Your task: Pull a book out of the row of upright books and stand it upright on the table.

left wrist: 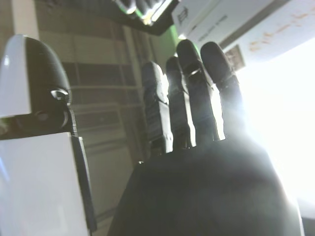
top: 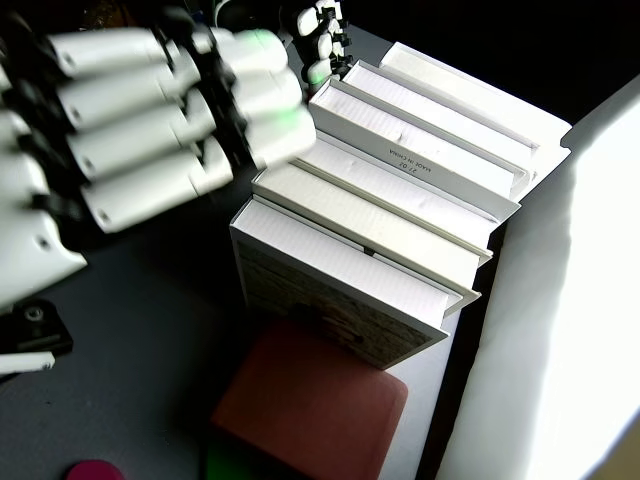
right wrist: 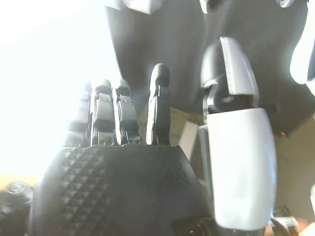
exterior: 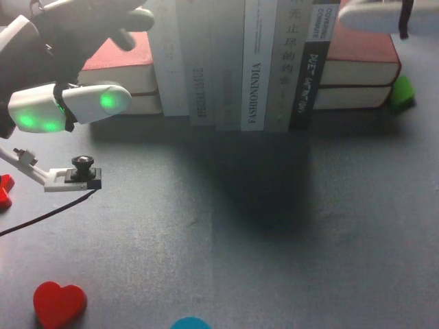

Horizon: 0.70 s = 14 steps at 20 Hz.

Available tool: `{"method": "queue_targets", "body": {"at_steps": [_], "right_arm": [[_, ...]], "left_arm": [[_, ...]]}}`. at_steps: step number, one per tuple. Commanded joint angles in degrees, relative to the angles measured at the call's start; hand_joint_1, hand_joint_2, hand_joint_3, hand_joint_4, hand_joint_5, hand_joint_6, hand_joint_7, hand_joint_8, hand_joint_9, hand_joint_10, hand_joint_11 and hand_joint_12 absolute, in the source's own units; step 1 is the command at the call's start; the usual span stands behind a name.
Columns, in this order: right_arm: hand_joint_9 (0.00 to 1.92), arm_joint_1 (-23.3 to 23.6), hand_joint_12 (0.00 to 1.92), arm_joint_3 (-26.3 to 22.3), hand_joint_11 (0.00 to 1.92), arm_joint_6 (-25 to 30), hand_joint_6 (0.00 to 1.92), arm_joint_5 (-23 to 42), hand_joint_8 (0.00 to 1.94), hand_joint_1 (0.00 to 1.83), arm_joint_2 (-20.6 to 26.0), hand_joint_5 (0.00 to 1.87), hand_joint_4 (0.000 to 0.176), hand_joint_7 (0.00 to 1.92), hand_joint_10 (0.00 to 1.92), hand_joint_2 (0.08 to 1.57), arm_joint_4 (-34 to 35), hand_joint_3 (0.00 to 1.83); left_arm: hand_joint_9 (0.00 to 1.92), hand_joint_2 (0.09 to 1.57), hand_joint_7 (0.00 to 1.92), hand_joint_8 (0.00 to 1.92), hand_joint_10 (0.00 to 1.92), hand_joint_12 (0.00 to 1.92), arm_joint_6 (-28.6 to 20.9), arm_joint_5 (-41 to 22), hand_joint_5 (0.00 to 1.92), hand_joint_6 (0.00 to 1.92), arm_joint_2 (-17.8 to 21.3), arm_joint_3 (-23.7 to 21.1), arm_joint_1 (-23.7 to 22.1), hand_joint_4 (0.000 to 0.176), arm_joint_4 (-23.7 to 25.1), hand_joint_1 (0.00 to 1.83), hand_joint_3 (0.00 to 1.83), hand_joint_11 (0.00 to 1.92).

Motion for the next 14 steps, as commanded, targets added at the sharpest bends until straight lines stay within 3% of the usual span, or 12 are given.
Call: {"method": "queue_targets", "body": {"at_steps": [1,3,5,8,9,10,11,12,14], "right_arm": [[0.0,1.2,0.0,0.3,0.0,-0.3,0.03,4.3,0.0,0.67,-0.1,0.46,0.176,0.0,0.0,1.09,3.2,0.0],[0.0,1.8,0.0,1.5,0.0,-0.8,0.02,2.2,0.0,0.61,-0.7,0.49,0.176,0.0,0.0,1.13,3.3,0.01],[0.0,2.1,0.0,2.6,0.0,-1.0,0.01,1.3,0.0,0.42,-1.4,0.44,0.176,0.0,0.0,1.16,3.7,0.02],[0.0,2.1,0.0,3.9,0.0,-1.8,0.01,-0.8,0.0,0.4,-2.2,0.46,0.146,0.0,0.0,1.18,4.0,0.02],[0.0,2.1,0.0,4.7,0.0,-1.8,0.02,-1.8,0.0,0.36,-2.7,0.47,0.146,0.0,0.0,1.19,4.0,0.02],[0.0,2.2,0.0,5.4,0.0,-1.8,0.01,-2.5,0.0,0.31,-3.3,0.46,0.129,0.0,0.0,1.2,4.0,0.02],[0.0,2.3,0.0,6.1,0.0,-1.9,0.01,-3.1,0.0,0.27,-4.1,0.47,0.131,0.0,0.0,1.19,4.0,0.01],[0.0,2.4,0.0,6.6,0.0,-1.9,0.01,-3.4,0.0,0.27,-4.6,0.47,0.144,0.0,0.0,1.2,4.0,0.02],[0.0,2.6,0.0,7.2,0.0,-1.9,0.01,-4.0,0.0,0.32,-5.3,0.48,0.136,0.0,0.0,1.21,4.0,0.02]], "left_arm": [[0.29,0.92,0.49,0.02,0.87,1.86,-0.6,-7.1,0.61,0.0,-0.2,-0.2,-0.2,0.0,-2.0,1.21,0.0,0.07],[0.3,0.91,0.56,0.03,0.91,1.83,-0.6,-7.4,0.65,0.01,0.0,-0.7,0.0,0.0,-2.1,1.22,0.0,0.08],[0.26,0.92,0.49,0.0,0.88,1.78,-0.6,-7.8,0.66,0.0,0.2,-1.0,0.4,0.0,-2.5,1.18,0.0,0.02],[0.26,0.94,0.5,0.01,0.88,1.73,-0.6,-7.9,0.69,0.01,0.2,-1.3,0.8,0.0,-2.7,1.16,0.01,0.04],[0.26,0.95,0.51,0.01,0.88,1.75,-0.6,-7.9,0.71,0.01,0.2,-1.5,1.0,0.0,-2.9,1.15,0.0,0.03],[0.25,0.96,0.51,0.0,0.9,1.77,-0.6,-8.1,0.71,0.01,0.3,-1.6,1.2,0.0,-3.1,1.15,0.0,0.02],[0.25,0.96,0.51,0.0,0.91,1.77,-0.6,-8.4,0.71,0.0,0.4,-1.6,1.3,0.0,-3.2,1.16,0.0,0.0],[0.26,0.95,0.52,0.01,0.91,1.76,-0.6,-8.5,0.7,0.0,0.4,-1.6,1.3,0.0,-3.2,1.17,0.0,0.0],[0.25,0.96,0.52,0.01,0.9,1.75,-0.6,-8.5,0.7,0.0,0.4,-1.7,1.3,0.0,-3.2,1.17,0.0,0.0]]}}
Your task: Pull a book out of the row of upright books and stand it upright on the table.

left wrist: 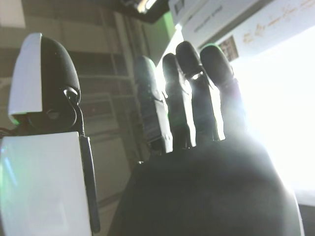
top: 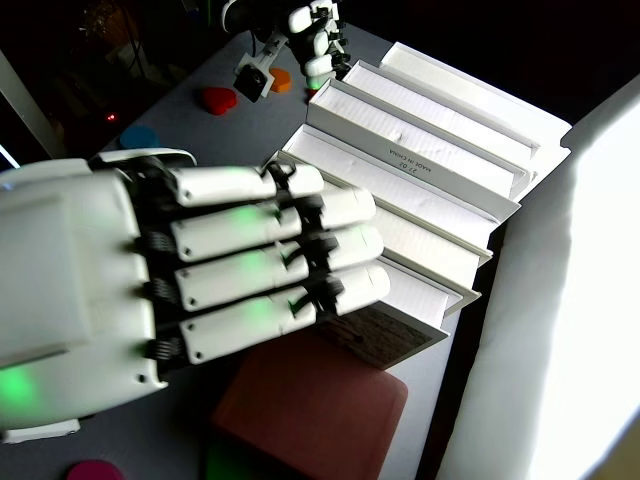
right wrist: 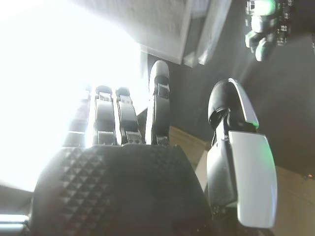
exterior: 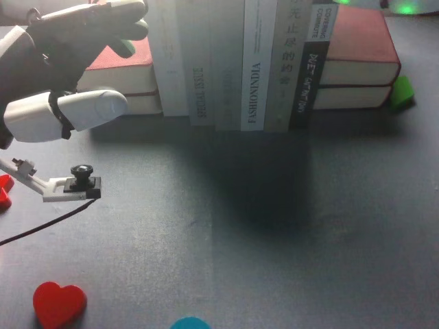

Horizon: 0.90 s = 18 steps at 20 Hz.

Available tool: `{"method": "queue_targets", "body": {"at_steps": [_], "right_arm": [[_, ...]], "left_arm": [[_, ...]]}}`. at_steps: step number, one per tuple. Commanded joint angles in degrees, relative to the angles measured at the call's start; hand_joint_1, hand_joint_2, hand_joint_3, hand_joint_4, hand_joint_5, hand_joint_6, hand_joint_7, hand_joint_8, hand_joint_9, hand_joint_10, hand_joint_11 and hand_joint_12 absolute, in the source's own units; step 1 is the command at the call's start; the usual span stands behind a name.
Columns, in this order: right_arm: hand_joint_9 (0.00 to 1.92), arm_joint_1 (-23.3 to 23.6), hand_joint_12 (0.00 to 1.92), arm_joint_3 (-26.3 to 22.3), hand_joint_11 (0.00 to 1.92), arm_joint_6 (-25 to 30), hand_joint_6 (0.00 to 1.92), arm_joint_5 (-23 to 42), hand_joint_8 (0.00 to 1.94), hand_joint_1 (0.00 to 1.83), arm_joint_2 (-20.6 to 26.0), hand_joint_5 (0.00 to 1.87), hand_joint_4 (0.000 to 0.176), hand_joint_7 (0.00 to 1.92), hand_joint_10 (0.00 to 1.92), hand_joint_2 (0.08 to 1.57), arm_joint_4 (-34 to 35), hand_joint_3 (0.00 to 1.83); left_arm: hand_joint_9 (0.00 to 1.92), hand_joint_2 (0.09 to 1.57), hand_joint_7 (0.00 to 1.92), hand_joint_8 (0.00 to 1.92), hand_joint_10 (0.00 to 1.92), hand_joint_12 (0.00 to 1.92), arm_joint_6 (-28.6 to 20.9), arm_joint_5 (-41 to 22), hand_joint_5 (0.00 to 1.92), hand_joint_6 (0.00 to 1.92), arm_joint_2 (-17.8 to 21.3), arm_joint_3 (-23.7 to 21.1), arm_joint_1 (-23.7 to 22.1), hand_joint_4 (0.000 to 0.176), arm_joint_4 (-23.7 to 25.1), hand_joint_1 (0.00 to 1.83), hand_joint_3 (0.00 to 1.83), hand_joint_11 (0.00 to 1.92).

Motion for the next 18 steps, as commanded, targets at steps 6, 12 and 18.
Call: {"method": "queue_targets", "body": {"at_steps": [6,12,18], "right_arm": [[0.0,4.5,0.0,-1.0,0.0,0.3,0.01,6.1,0.0,0.33,-0.6,0.47,0.113,0.0,0.0,1.22,-0.1,0.01],[0.0,8.0,0.0,-0.1,0.0,0.3,0.0,5.5,0.0,0.29,-3.0,0.41,0.146,0.0,0.0,1.25,-3.9,0.0],[0.0,6.4,0.0,1.8,0.0,0.3,0.02,4.6,0.0,0.35,-5.2,0.48,0.115,0.0,0.0,1.23,-2.2,0.0]], "left_arm": [[0.25,0.92,0.55,0.0,0.95,1.72,-0.6,-6.5,0.74,0.01,0.5,-0.7,0.1,0.0,-1.9,1.18,0.0,0.03],[0.27,0.89,0.53,0.01,0.94,1.71,-0.6,-6.3,0.76,0.01,0.1,-0.3,-0.6,0.0,-1.1,1.19,0.0,0.07],[0.32,0.92,0.55,0.0,0.82,1.63,-0.6,-6.5,0.75,0.0,0.3,-0.7,-0.8,0.0,-1.0,1.17,0.0,0.1]]}}
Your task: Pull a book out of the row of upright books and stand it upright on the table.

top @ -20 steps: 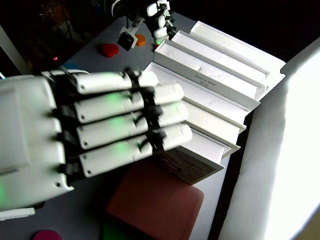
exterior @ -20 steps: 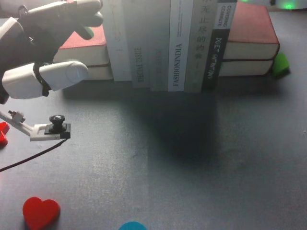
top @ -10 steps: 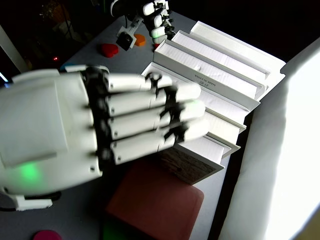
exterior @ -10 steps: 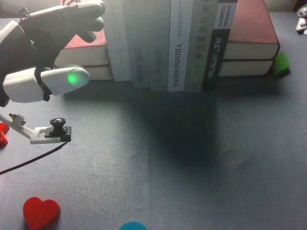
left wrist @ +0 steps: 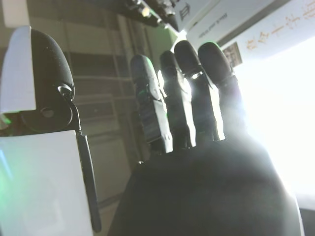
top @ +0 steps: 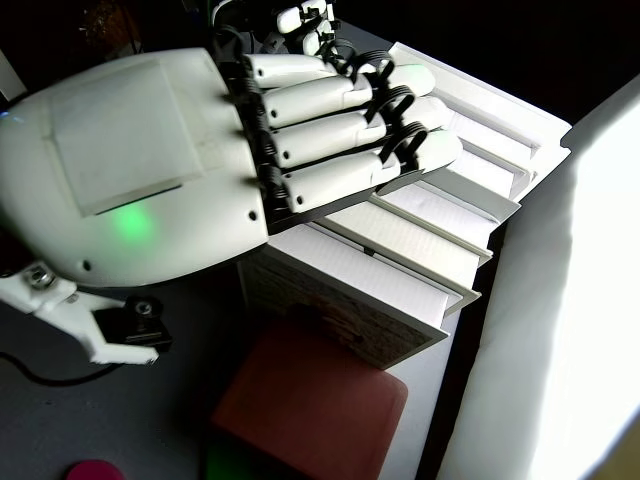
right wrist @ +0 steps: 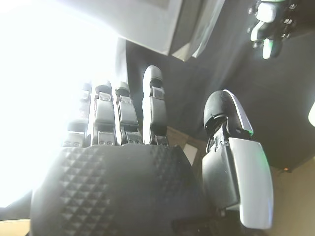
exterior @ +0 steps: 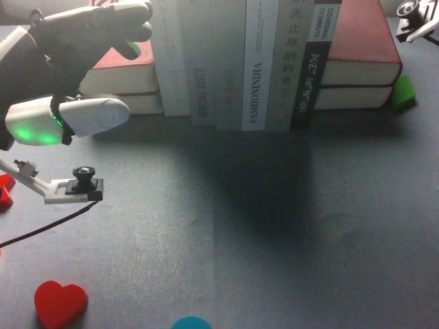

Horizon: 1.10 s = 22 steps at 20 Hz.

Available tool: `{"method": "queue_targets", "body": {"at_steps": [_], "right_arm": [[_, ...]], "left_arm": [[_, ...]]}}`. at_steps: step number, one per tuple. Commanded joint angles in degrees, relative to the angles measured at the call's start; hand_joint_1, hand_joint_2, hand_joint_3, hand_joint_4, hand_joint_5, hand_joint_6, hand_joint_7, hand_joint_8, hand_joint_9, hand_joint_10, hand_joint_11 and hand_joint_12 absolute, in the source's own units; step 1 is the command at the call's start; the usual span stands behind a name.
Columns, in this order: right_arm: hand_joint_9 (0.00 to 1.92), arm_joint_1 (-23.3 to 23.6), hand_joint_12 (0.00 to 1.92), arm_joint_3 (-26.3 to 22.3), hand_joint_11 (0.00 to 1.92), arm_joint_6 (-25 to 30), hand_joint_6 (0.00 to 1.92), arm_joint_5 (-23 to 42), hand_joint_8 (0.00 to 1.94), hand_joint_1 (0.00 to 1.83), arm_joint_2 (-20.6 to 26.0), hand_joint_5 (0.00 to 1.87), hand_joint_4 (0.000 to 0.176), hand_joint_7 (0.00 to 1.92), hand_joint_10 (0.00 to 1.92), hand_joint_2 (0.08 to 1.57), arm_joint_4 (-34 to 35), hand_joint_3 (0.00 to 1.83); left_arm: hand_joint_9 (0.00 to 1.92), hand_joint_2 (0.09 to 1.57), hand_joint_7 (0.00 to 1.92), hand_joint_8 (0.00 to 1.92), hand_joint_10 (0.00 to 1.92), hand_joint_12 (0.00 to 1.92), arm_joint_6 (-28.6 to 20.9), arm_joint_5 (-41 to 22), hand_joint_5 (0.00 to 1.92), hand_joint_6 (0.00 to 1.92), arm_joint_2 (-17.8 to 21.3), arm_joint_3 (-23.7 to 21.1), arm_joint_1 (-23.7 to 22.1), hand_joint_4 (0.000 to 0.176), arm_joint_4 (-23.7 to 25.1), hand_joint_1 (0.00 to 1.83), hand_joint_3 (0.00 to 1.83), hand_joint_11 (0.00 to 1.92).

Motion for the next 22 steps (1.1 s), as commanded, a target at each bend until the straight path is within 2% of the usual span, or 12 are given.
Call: {"method": "queue_targets", "body": {"at_steps": [1,3,4,5,6,10,13,15,19,20,21,22], "right_arm": [[0.0,-0.1,0.0,0.4,0.0,0.2,0.01,4.8,0.0,0.35,-0.1,0.47,0.144,0.0,0.0,1.23,3.2,0.0],[0.0,-1.0,0.0,0.6,0.0,0.2,0.01,4.8,0.0,0.36,-0.3,0.47,0.117,0.0,0.0,1.24,4.1,0.0],[0.0,-1.3,0.0,0.6,0.0,0.2,0.01,4.8,0.0,0.33,-0.3,0.47,0.159,0.0,0.0,1.24,4.2,0.0],[0.0,-1.7,0.0,0.7,0.0,0.2,0.01,4.7,0.0,0.32,-0.3,0.49,0.151,0.0,0.0,1.24,4.4,0.0],[0.0,-2.3,0.0,0.9,0.0,0.2,0.01,4.6,0.0,0.34,-0.4,0.49,0.17,0.0,0.0,1.26,5.0,0.01],[0.0,-3.7,0.0,1.6,0.0,0.2,0.01,4.0,0.0,0.33,-1.5,0.51,0.096,0.0,0.0,1.27,5.2,0.01],[0.0,-4.4,0.0,2.2,0.0,0.2,0.0,3.2,0.0,0.29,-2.9,0.46,0.154,0.0,0.0,1.26,4.8,0.0],[0.0,-5.0,0.0,2.2,0.0,0.9,0.01,3.0,0.0,0.36,-3.1,0.45,0.084,0.0,0.0,1.31,4.3,0.01],[0.0,-5.3,0.0,0.9,0.0,2.7,0.01,3.0,0.0,0.4,-2.7,0.46,0.087,0.0,0.0,1.31,2.2,0.01],[0.0,-5.3,0.0,-0.4,0.0,2.7,0.02,2.9,0.0,0.45,-2.0,0.49,0.031,0.0,0.0,1.31,1.5,0.0],[0.0,-5.3,0.0,-2.0,0.0,2.7,0.03,2.9,0.0,0.53,-0.6,0.52,0.003,0.0,0.0,1.29,0.5,0.0],[0.0,-5.3,0.0,-2.9,0.0,2.7,0.01,2.9,0.0,0.56,-0.1,0.5,0.0,0.0,0.0,1.28,0.0,0.0]], "left_arm": [[0.33,0.92,0.56,0.01,0.81,1.63,-0.6,-6.2,0.75,0.0,0.1,-0.1,-0.7,0.0,-1.9,1.16,0.0,0.1],[0.36,0.9,0.6,0.02,0.81,1.63,-0.6,-6.3,0.77,0.01,0.1,-0.2,-0.5,0.0,-2.1,1.18,0.0,0.09],[0.36,0.89,0.59,0.02,0.81,1.63,-0.6,-6.4,0.78,0.01,0.1,-0.2,-0.4,0.0,-2.2,1.18,0.0,0.09],[0.36,0.9,0.59,0.02,0.81,1.64,-0.6,-6.4,0.78,0.01,0.0,-0.2,-0.4,0.0,-2.3,1.17,0.0,0.09],[0.36,0.9,0.6,0.02,0.81,1.65,-0.6,-6.4,0.78,0.01,0.0,-0.3,-0.3,0.0,-2.3,1.17,0.0,0.07],[0.34,0.92,0.58,0.01,0.79,1.64,-0.6,-6.9,0.75,0.0,-0.5,-0.2,0.2,0.0,-2.9,1.15,0.0,0.05],[0.37,0.94,0.57,0.0,0.7,1.61,-0.6,-7.1,0.75,0.0,-0.7,-0.1,0.2,0.0,-2.9,1.17,0.0,0.07],[0.37,0.91,0.56,0.0,0.69,1.59,-0.6,-7.2,0.76,0.0,-0.7,-0.2,0.3,0.0,-3.1,1.18,0.0,0.09],[0.37,0.92,0.54,0.0,0.69,1.58,-0.6,-7.5,0.75,0.0,-0.8,-0.5,1.3,0.0,-4.0,1.18,0.0,0.09],[0.37,0.93,0.54,0.0,0.69,1.6,-0.6,-7.6,0.74,0.0,-0.9,-0.6,1.5,0.0,-4.3,1.18,0.0,0.07],[0.38,0.92,0.55,0.0,0.69,1.61,-0.6,-7.8,0.75,0.01,-0.9,-0.7,1.8,0.0,-4.6,1.17,0.0,0.07],[0.38,0.92,0.55,0.0,0.69,1.62,-0.6,-7.9,0.76,0.01,-0.9,-0.8,2.0,0.0,-4.7,1.18,0.0,0.07]]}}
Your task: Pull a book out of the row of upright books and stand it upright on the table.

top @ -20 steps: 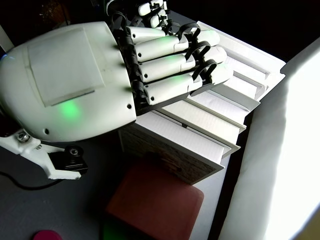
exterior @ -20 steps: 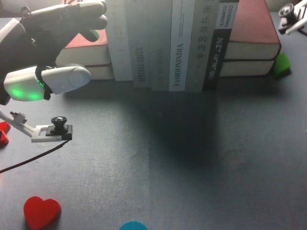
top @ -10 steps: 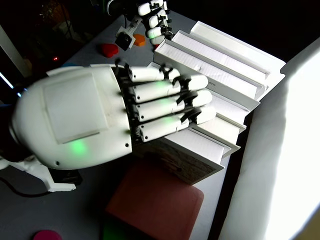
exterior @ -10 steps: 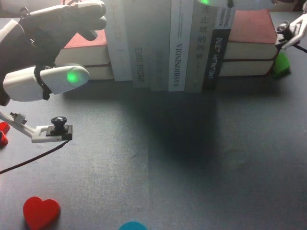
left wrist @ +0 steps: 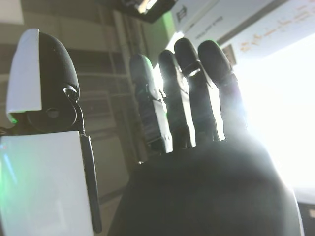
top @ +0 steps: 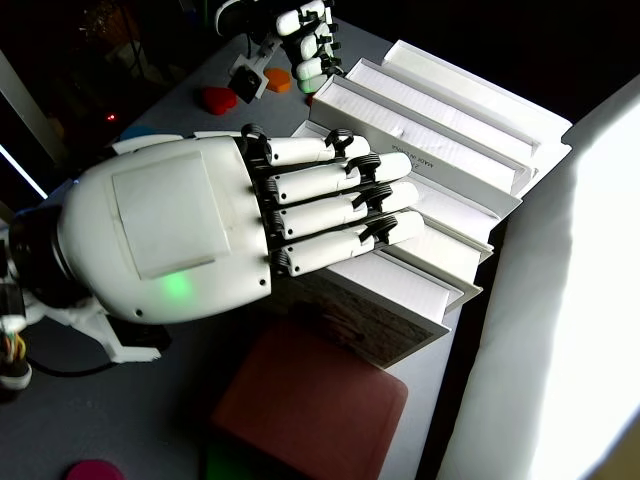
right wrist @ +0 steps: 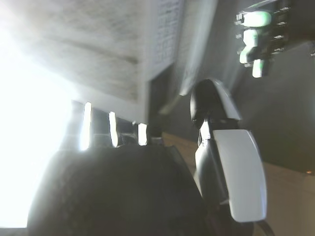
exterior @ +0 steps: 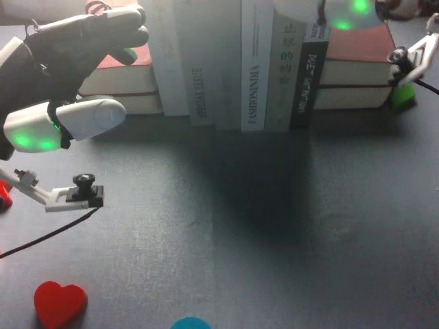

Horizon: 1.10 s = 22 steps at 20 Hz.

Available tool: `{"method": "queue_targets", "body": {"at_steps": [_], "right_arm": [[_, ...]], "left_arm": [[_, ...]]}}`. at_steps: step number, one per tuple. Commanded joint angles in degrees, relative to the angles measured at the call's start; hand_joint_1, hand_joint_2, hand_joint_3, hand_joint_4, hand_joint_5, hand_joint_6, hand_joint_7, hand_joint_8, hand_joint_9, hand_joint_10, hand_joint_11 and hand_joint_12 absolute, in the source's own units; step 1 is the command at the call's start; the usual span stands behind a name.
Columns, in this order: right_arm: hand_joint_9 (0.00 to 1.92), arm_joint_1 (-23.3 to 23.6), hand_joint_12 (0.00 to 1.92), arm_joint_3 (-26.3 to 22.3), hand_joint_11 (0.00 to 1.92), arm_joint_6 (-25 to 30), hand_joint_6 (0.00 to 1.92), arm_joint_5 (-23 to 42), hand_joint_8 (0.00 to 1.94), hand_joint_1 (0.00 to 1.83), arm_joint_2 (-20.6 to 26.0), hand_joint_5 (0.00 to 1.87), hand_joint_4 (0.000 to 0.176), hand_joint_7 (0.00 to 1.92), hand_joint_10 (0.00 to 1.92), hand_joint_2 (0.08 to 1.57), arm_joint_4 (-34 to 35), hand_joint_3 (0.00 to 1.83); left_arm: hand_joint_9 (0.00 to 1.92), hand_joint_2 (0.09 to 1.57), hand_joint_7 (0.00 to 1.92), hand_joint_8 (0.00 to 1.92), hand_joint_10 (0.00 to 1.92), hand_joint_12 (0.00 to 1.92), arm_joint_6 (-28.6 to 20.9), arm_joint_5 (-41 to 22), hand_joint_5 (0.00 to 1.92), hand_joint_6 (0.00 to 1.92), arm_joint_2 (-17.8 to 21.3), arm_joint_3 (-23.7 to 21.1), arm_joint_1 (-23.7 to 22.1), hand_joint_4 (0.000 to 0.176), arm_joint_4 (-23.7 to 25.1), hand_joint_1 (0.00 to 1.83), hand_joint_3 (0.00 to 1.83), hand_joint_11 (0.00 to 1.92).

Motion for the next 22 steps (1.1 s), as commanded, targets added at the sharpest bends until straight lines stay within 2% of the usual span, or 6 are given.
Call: {"method": "queue_targets", "body": {"at_steps": [1,2,4,5,19,22], "right_arm": [[0.0,0.2,0.0,-1.3,0.01,0.0,0.01,4.2,0.0,0.45,0.8,0.51,0.0,0.0,0.0,1.24,-0.6,0.0],[0.0,0.2,0.0,-2.3,0.01,-0.1,0.01,4.5,0.0,0.45,1.7,0.51,0.0,0.0,0.0,1.24,-1.1,0.0],[0.0,0.0,0.0,-7.1,0.0,-2.0,0.0,5.1,0.0,0.22,5.7,0.46,0.079,0.0,0.0,1.15,-2.5,0.0],[0.0,-0.2,0.0,-10.2,0.0,-3.3,0.0,6.2,0.0,0.1,8.4,0.28,0.166,0.0,0.0,1.08,-3.2,0.0],[0.0,-3.0,0.0,-16.8,0.0,-6.0,0.01,14.9,0.0,0.02,15.5,0.23,0.138,0.0,0.0,1.15,-0.4,0.0],[0.0,0.1,0.0,-15.8,0.0,-8.1,0.01,14.5,0.0,0.29,15.7,0.23,0.176,0.0,0.0,1.2,-0.1,0.0]], "left_arm": [[0.37,0.93,0.54,0.0,0.69,1.62,-0.6,-6.6,0.75,0.0,-0.2,-0.3,0.1,0.0,-2.1,1.18,0.0,0.05],[0.37,0.93,0.54,0.0,0.69,1.62,-0.6,-6.7,0.75,0.0,-0.2,-0.4,0.3,0.0,-2.3,1.18,0.0,0.05],[0.37,0.9,0.56,0.01,0.69,1.63,-0.6,-7.4,0.78,0.01,-0.2,-0.9,1.5,0.0,-3.5,1.21,0.0,0.04],[0.35,0.92,0.55,0.0,0.7,1.66,-0.6,-7.7,0.76,0.0,-0.2,-1.1,2.0,0.0,-4.1,1.2,0.0,0.03],[0.35,0.95,0.53,0.0,0.77,1.71,-0.6,-9.0,0.75,0.01,-0.6,-1.5,3.9,0.0,-6.0,1.17,0.0,0.07],[0.28,0.96,0.52,0.01,0.8,1.75,-0.6,-8.7,0.74,0.0,-1.0,-1.1,3.9,0.0,-5.9,1.21,0.0,0.0]]}}
